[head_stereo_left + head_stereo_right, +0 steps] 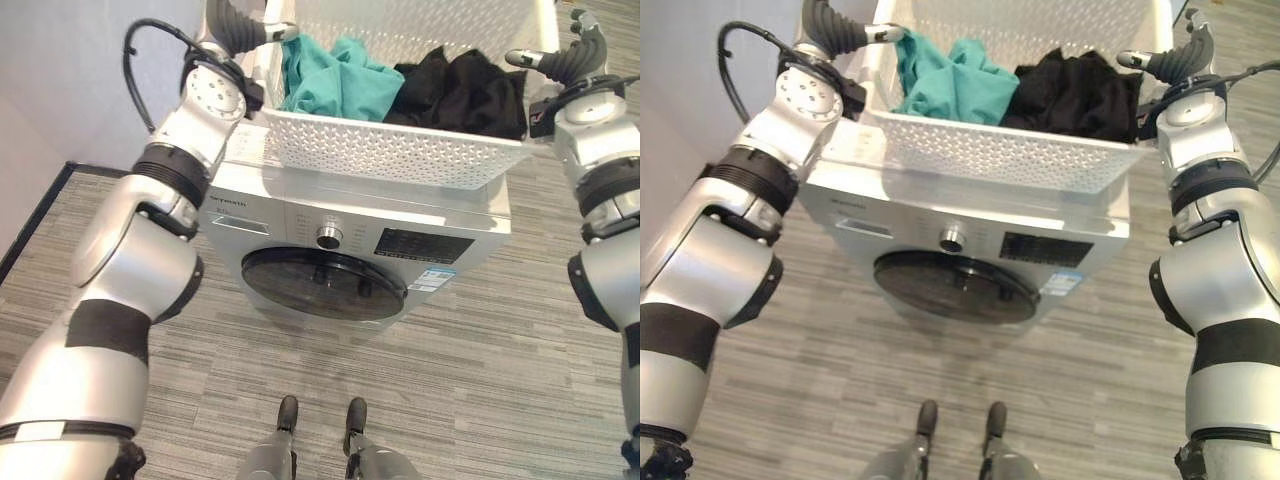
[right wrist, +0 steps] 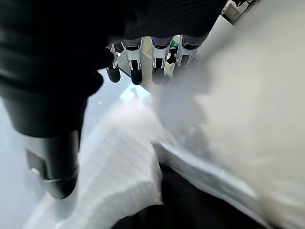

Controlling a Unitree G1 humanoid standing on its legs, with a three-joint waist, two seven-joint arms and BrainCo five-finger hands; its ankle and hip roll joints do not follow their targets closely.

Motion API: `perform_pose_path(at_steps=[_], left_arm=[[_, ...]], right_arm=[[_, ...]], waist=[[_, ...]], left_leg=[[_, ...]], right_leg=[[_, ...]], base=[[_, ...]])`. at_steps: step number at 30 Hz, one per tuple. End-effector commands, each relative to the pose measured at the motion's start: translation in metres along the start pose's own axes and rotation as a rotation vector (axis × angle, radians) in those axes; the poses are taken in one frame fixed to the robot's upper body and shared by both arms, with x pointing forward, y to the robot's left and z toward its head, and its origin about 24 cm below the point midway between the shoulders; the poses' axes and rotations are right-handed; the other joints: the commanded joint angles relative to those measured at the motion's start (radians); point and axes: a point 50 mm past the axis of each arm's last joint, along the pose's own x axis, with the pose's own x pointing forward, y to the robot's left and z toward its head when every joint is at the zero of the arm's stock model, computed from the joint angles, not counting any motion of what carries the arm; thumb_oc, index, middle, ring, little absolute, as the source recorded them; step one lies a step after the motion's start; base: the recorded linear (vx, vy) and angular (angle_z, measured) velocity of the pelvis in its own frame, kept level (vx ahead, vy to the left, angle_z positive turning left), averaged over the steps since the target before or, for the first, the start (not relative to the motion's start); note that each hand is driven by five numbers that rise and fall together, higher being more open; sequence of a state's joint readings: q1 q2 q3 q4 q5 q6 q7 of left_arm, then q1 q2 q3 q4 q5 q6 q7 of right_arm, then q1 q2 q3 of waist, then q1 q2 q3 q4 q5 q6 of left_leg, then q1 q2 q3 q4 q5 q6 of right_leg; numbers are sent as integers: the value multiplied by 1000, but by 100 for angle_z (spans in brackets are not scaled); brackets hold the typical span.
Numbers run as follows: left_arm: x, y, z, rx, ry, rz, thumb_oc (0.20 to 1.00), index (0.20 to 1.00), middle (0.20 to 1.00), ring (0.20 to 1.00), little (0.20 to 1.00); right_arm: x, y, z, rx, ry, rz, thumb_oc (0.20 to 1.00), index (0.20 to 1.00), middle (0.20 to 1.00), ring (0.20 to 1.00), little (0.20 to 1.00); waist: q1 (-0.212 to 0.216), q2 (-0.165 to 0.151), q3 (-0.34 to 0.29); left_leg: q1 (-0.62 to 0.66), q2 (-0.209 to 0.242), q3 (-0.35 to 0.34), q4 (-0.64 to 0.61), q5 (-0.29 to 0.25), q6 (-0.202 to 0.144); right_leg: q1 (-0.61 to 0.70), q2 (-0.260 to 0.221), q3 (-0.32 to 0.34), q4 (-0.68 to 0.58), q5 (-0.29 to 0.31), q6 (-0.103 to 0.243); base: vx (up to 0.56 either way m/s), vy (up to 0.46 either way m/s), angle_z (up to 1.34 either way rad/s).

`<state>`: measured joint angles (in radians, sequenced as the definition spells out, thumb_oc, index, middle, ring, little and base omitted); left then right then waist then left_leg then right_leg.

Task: Grab the laundry basket,head to the washer,open it,put in the laundry and shut it.

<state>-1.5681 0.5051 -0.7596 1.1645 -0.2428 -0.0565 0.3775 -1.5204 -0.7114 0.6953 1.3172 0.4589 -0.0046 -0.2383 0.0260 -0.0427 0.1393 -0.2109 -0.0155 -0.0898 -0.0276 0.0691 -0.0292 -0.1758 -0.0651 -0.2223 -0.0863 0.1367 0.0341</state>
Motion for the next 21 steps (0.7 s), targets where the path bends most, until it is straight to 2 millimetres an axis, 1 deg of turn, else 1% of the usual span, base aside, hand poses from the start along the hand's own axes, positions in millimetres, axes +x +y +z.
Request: perform_pose_path(at_steps=[1, 2, 3, 4, 5, 6, 7, 8, 10, 12, 14, 15, 16, 17, 18, 19, 20, 21], left_arm=[[10, 35, 6, 147, -51, 117, 1000, 1000, 1000, 1000, 1000], [10, 36, 5, 138, -48, 123, 1000, 1000, 1000, 1000, 1000], [12, 41, 9, 129, -57, 137, 1000, 1000, 1000, 1000, 1000], [12, 41, 10, 128, -57, 138, 1000, 1000, 1000, 1000, 1000], [13, 45, 13, 128, -65, 151, 1000, 1000, 1000, 1000, 1000], [15, 52, 18, 123, -77, 179, 1000, 1000, 1000, 1000, 1000], [15, 52, 19, 123, -78, 179, 1000, 1000, 1000, 1000, 1000], [16, 58, 22, 99, -94, 206, 1000, 1000, 1000, 1000, 1000], [15, 61, 22, 85, -99, 218, 1000, 1000, 1000, 1000, 1000], [13, 67, 17, 33, -103, 235, 1000, 1000, 1000, 1000, 1000], [7, 72, 10, -2, -136, 244, 1000, 1000, 1000, 1000, 1000], [7, 72, 10, -1, -136, 243, 1000, 1000, 1000, 1000, 1000], [-3, 81, 0, -25, -173, 261, 1000, 1000, 1000, 1000, 1000], [-12, 83, -12, -25, -180, 261, 1000, 1000, 1000, 1000, 1000], [-23, 88, -24, -30, -190, 261, 1000, 1000, 1000, 1000, 1000], [-30, 98, -32, -27, -191, 286, 1000, 1000, 1000, 1000, 1000], [-43, 103, -48, -24, -181, 295, 1000, 1000, 1000, 1000, 1000], [-43, 103, -48, -23, -181, 293, 1000, 1000, 1000, 1000, 1000]], right_arm=[[4, -47, 3, -1, -40, -132, 1000, 1000, 1000, 1000, 1000], [4, -51, 4, 9, -40, -146, 1000, 1000, 1000, 1000, 1000], [5, -56, 7, 32, -50, -161, 1000, 1000, 1000, 1000, 1000], [5, -56, 7, 32, -51, -161, 1000, 1000, 1000, 1000, 1000], [5, -59, 13, 43, -67, -172, 1000, 1000, 1000, 1000, 1000], [5, -61, 23, 74, -105, -185, 1000, 1000, 1000, 1000, 1000], [5, -61, 24, 74, -106, -185, 1000, 1000, 1000, 1000, 1000], [5, -62, 34, 96, -149, -191, 1000, 1000, 1000, 1000, 1000], [4, -62, 36, 102, -165, -192, 1000, 1000, 1000, 1000, 1000], [3, -62, 38, 122, -198, -195, 1000, 1000, 1000, 1000, 1000], [0, -64, 32, 126, -228, -201, 1000, 1000, 1000, 1000, 1000], [0, -64, 32, 126, -227, -200, 1000, 1000, 1000, 1000, 1000], [-6, -73, 28, 125, -282, -217, 1000, 1000, 1000, 1000, 1000], [-12, -79, 17, 112, -295, -232, 1000, 1000, 1000, 1000, 1000], [-19, -89, 6, 79, -310, -254, 1000, 1000, 1000, 1000, 1000], [-24, -101, 2, 70, -330, -284, 1000, 1000, 1000, 1000, 1000], [-33, -110, -14, 65, -330, -303, 1000, 1000, 1000, 1000, 1000], [-33, -110, -15, 65, -327, -303, 1000, 1000, 1000, 1000, 1000]], waist=[[29, 19, 36], [28, 19, 35], [27, 20, 33], [27, 20, 34], [26, 21, 33], [24, 22, 30], [24, 22, 30], [22, 22, 27], [20, 24, 24], [19, 25, 22], [18, 26, 17], [18, 26, 16], [17, 26, 14], [16, 25, 5], [16, 23, -1], [14, 25, -1], [13, 21, -14], [14, 21, -15]], left_leg=[[114, 100, 36, -57, -30, -53], [117, 99, 37, -58, -31, -53], [117, 99, 40, -60, -32, -56], [116, 99, 40, -60, -32, -56], [114, 98, 40, -60, -32, -56], [109, 97, 40, -60, -31, -57], [108, 97, 40, -60, -31, -57], [105, 97, 39, -60, -31, -58], [105, 97, 40, -60, -33, -57], [111, 98, 43, -60, -35, -56], [122, 99, 45, -60, -42, -53], [122, 99, 45, -60, -42, -53], [132, 100, 47, -60, -50, -51], [141, 101, 51, -60, -56, -50], [150, 101, 52, -60, -62, -49], [155, 100, 53, -60, -67, -48], [162, 99, 54, -60, -72, -46], [164, 100, 55, -60, -74, -47]], right_leg=[[84, -61, -6, 34, -112, 113], [87, -62, -7, 32, -111, 115], [87, -62, -8, 30, -110, 117], [87, -62, -8, 30, -110, 117], [87, -63, -8, 27, -108, 118], [82, -64, -8, 24, -104, 119], [82, -64, -8, 23, -104, 119], [80, -64, -6, 22, -103, 119], [80, -63, -5, 21, -104, 118], [85, -63, -3, 22, -107, 117], [95, -62, 0, 23, -112, 115], [95, -62, 0, 22, -112, 115], [104, -62, 1, 22, -116, 115], [113, -62, 1, 19, -119, 115], [123, -62, 2, 17, -121, 115], [126, -62, 2, 16, -123, 115], [134, -63, 2, 14, -124, 116], [137, -62, 2, 13, -125, 115]], base=[[0, 0, 0], [0, 0, 0], [0, 0, 0], [-11, 3, -8], [-14, 1, -8], [-14, 1, -6], [0, 0, 0], [0, 0, 0], [0, 0, 0], [0, 0, 0], [30, 14, -2], [45, 14, -3], [60, 15, -2], [79, 14, -5], [70, 8, -5], [66, 6, -4], [52, 5, 5], [44, 1, 8]])
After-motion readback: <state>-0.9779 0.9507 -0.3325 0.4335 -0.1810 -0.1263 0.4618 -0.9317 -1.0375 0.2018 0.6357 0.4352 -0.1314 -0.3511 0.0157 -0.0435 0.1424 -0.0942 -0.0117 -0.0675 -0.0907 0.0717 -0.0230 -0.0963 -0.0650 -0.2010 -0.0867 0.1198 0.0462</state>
